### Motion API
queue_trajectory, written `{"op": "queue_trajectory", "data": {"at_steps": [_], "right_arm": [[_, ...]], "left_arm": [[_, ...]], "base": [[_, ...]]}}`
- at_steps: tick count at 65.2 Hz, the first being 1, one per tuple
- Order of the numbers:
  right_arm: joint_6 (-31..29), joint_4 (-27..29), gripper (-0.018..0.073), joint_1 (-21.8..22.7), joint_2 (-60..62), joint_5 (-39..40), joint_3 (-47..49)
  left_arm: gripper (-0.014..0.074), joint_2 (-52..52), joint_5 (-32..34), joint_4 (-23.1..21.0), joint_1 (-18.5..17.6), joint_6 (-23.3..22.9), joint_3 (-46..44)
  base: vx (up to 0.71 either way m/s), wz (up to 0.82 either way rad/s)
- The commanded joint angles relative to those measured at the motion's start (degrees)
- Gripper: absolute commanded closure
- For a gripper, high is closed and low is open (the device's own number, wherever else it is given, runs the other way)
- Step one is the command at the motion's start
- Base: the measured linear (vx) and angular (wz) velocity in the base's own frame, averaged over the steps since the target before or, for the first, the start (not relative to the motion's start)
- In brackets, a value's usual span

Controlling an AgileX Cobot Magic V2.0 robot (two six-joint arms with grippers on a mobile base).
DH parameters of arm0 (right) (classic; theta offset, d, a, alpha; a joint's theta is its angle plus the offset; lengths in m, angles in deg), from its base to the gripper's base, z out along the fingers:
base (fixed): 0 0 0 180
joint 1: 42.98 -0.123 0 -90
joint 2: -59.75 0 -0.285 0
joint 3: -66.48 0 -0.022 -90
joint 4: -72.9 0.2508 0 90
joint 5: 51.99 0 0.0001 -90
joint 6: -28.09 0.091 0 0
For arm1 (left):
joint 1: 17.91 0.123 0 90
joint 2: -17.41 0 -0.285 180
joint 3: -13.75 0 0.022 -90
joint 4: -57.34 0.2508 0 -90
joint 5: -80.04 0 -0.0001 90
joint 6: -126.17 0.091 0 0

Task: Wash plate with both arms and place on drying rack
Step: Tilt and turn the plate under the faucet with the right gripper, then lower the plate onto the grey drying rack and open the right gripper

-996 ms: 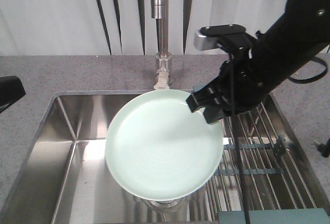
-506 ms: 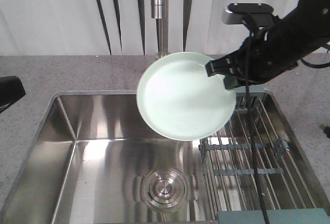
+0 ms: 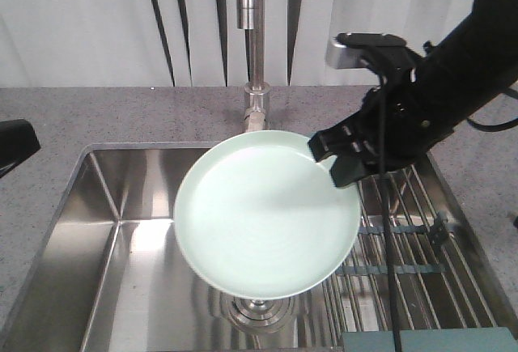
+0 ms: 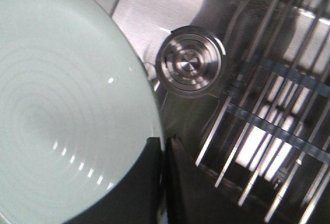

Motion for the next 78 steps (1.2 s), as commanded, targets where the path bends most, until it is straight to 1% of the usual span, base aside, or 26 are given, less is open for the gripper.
{"op": "queue_trajectory", "data": {"at_steps": [1, 6, 13, 17, 21, 26, 32, 37, 46, 49, 54, 62, 69, 75, 78], "right_arm": [[1.7, 1.6, 0.0564, -3.0, 1.2, 9.0, 1.4], [2.8, 1.2, 0.0564, -4.0, 0.5, 15.2, 1.4], [3.8, 0.5, 0.0564, -3.9, 0.2, 23.6, 1.4], [5.4, -2.4, 0.0564, -3.9, 0.3, 27.3, 1.4], [7.4, -6.3, 0.0564, -3.9, 0.4, 28.9, 1.4], [10.6, -13.9, 0.0564, -3.9, 0.8, 28.3, 1.4], [13.3, -21.7, 0.0564, -3.9, 1.9, 26.2, 1.4], [13.9, -26.1, 0.0564, -3.9, 3.2, 24.2, 1.4], [15.3, -33.4, 0.0564, -3.9, 4.3, 23.3, 0.3], [15.9, -34.8, 0.0564, -3.9, 4.3, 22.4, -0.1], [17.1, -34.9, 0.0564, -3.9, 4.3, 21.3, -0.1], [17.1, -35.3, 0.0564, -4.0, 4.3, 23.7, -0.1], [18.0, -38.0, 0.0564, -3.7, 4.3, 24.2, -0.1], [20.6, -40.1, 0.0564, -1.8, 4.3, 24.7, 0.1], [21.1, -40.8, 0.0564, 0.0, 4.3, 25.0, 0.1]], "left_arm": [[0.0603, 0.1, -1.1, 1.8, 0.1, -0.1, -1.4], [0.0603, 0.1, -1.1, 1.8, 0.1, -0.1, -1.4], [0.0603, 0.1, -1.1, 1.8, 0.1, -0.1, -1.4], [0.0603, 0.1, -1.1, 1.8, 0.1, -0.1, -1.4], [0.0603, 0.1, -1.1, 1.8, 0.1, -0.1, -1.4], [0.0603, 0.1, -1.0, 1.8, 0.1, -0.1, -1.4], [0.0603, 0.1, -1.0, 1.8, 0.1, -0.1, -1.4], [0.0603, 0.1, -1.0, 1.9, 0.1, -0.1, -1.4], [0.0603, 0.1, -1.0, 1.9, 0.1, -0.1, -1.4], [0.0603, 0.1, -1.0, 1.9, 0.1, -0.1, -1.4], [0.0603, 0.1, -1.0, 1.9, 0.1, -0.1, -1.4], [0.0603, 0.1, -1.0, 1.9, 0.1, -0.1, -1.4], [0.0603, 0.1, -1.0, 1.9, 0.1, -0.1, -1.4], [0.0603, 0.1, -1.0, 1.9, 0.1, -0.1, -1.4], [0.0603, 0.1, -1.0, 1.9, 0.1, -0.1, -1.4]], "base": [[0.0, 0.0], [0.0, 0.0], [0.0, 0.0], [0.0, 0.0], [0.0, 0.0], [0.0, 0.0], [0.0, 0.0], [0.0, 0.0], [0.0, 0.0], [0.0, 0.0], [0.0, 0.0], [0.0, 0.0], [0.0, 0.0], [0.0, 0.0], [0.0, 0.0]]}}
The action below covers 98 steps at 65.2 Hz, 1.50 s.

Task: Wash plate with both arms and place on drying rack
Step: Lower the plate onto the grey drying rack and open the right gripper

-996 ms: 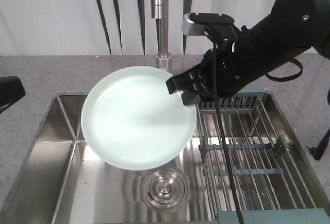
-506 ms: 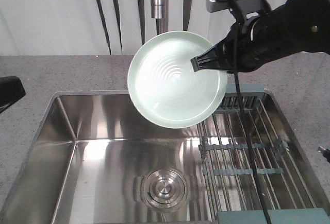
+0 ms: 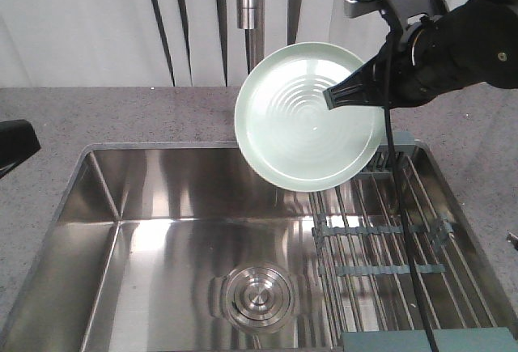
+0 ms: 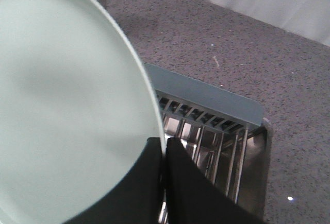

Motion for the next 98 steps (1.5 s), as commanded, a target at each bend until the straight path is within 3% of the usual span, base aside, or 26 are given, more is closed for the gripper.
{"op": "queue_trajectory", "data": {"at_steps": [1, 12, 24, 55, 78, 87, 98], "right_arm": [[1.8, -4.1, 0.0564, 3.4, 2.1, 4.0, 1.8], [0.7, -3.7, 0.0563, 11.6, 2.1, 2.7, 1.8], [-2.9, -2.2, 0.0563, 16.4, 1.1, -0.5, 1.8], [-8.4, -0.3, 0.0563, 16.5, -12.5, -7.6, 1.8], [-12.6, 2.8, 0.0558, 16.5, -15.7, -10.4, 1.8], [-12.6, 2.7, 0.0524, 16.5, -15.7, -10.7, 1.8], [-12.6, 2.5, 0.0398, 16.5, -15.7, -10.8, 1.8]], "left_arm": [[0.0603, 0.1, -1.1, 1.9, 0.1, -0.1, -1.4], [0.0603, 0.1, -1.0, 1.9, 0.1, -0.1, -1.4], [0.0603, 0.1, -1.0, 1.9, 0.1, -0.1, -1.4], [0.0603, 0.1, -1.1, 1.9, 0.1, -0.1, -1.4], [0.0603, 0.1, -1.1, 1.9, 0.1, -0.1, -1.4], [0.0603, 0.1, -1.1, 1.9, 0.1, -0.1, -1.4], [0.0603, 0.1, -1.7, 1.9, 0.1, -0.1, -1.4]], "base": [[0.0, 0.0], [0.0, 0.0], [0.0, 0.0], [0.0, 0.0], [0.0, 0.0], [0.0, 0.0], [0.0, 0.0]]}}
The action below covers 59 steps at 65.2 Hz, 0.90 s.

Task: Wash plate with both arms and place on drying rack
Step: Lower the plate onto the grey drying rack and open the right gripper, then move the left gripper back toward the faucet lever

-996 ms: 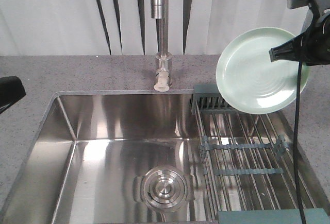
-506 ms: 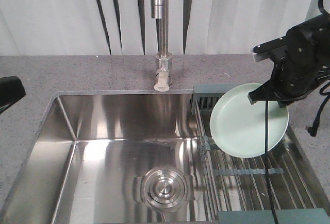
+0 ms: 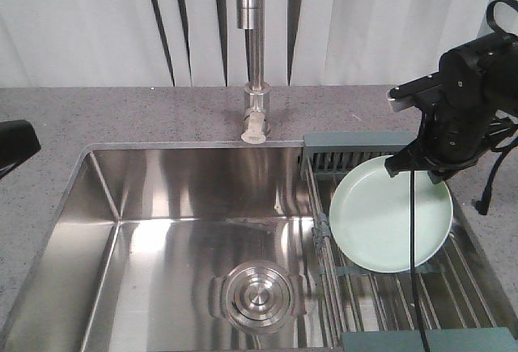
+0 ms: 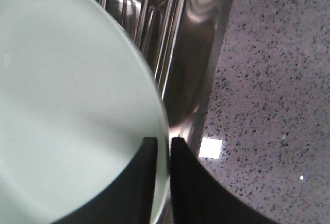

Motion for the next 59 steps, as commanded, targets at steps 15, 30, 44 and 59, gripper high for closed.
{"op": "queue_trajectory", "data": {"at_steps": [15, 30, 44, 59], "right_arm": [[-0.6, -3.8, 0.019, 0.3, 2.6, 0.4, 1.7], [-0.3, -4.2, 0.0256, 0.3, 7.9, 0.9, 1.7], [-3.5, 0.5, 0.0519, 0.3, 20.1, 1.5, 1.7], [-14.4, 18.9, 0.0571, 0.3, 35.0, 1.2, 1.7]], "left_arm": [[0.0603, 0.1, -1.8, 1.9, 0.1, -0.1, -1.4], [0.0603, 0.1, -1.8, 1.8, 0.1, -0.1, -1.4], [0.0603, 0.1, -1.8, 1.5, 0.1, -0.2, -1.4], [0.0603, -1.4, -4.1, -3.1, 0.1, -0.6, -1.7]], "base": [[0.0, 0.0], [0.0, 0.0], [0.0, 0.0], [0.0, 0.0]]}}
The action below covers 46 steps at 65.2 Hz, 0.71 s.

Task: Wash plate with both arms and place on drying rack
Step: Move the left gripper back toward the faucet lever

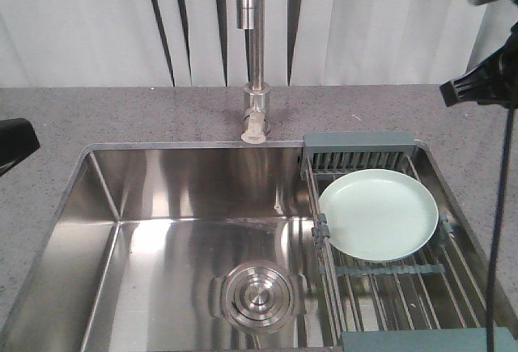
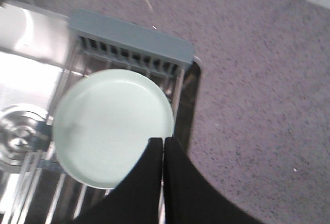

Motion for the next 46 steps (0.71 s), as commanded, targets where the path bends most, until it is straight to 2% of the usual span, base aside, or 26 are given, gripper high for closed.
{"op": "queue_trajectory", "data": {"at_steps": [1, 7, 12, 19, 30, 46], "right_arm": [[-5.3, 7.4, 0.0571, 0.3, 7.2, 1.9, 1.7], [-9.1, 13.4, 0.0571, 0.3, 12.3, 0.3, 1.7], [-9.9, 15.4, 0.0571, 0.3, 15.8, -1.2, 1.7], [-10.0, 15.6, 0.0571, 0.3, 19.6, -3.2, 1.7], [-10.1, 15.6, 0.0571, 0.3, 23.2, -9.0, 1.7], [-10.7, 15.3, 0.0571, 0.3, 27.1, -11.7, 1.5]], "left_arm": [[0.0603, -1.5, -3.3, -3.5, 0.1, -0.6, -1.8], [0.0603, -4.5, -4.3, -4.8, 0.1, -0.6, -3.2], [0.0603, -8.9, -3.7, -4.9, 0.0, -0.6, -5.7], [0.0603, -16.3, -2.4, -4.9, -0.1, -0.6, -10.7], [0.0603, -28.1, 1.7, -7.5, -0.1, -0.5, -19.2], [0.0598, -44.2, 12.7, -10.6, -0.8, -0.7, -30.7]], "base": [[0.0, 0.0], [0.0, 0.0], [0.0, 0.0], [0.0, 0.0], [0.0, 0.0], [0.0, 0.0]]}}
